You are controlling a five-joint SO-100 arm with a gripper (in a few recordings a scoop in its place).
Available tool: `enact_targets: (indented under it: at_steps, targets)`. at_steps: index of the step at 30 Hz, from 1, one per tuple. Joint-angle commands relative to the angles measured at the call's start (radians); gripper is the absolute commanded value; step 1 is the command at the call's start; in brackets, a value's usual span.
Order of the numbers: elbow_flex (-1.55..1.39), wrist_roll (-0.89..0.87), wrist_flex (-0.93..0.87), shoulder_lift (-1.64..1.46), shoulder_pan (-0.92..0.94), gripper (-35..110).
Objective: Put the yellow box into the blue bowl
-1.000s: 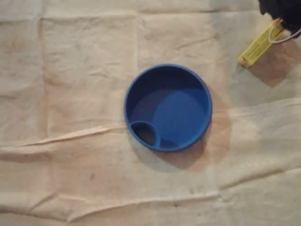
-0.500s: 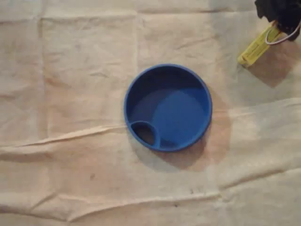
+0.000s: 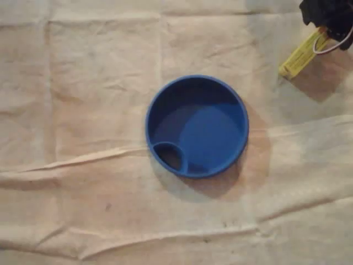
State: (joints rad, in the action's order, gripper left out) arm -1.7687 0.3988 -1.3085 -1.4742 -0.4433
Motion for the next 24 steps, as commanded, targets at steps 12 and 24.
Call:
enact_targets:
  at_steps: [12,24]
  targets:
    - [0.011,0.009,0.006,-0.015,0.003,14]
    - [0.011,0.009,0.006,-0.015,0.002,7]
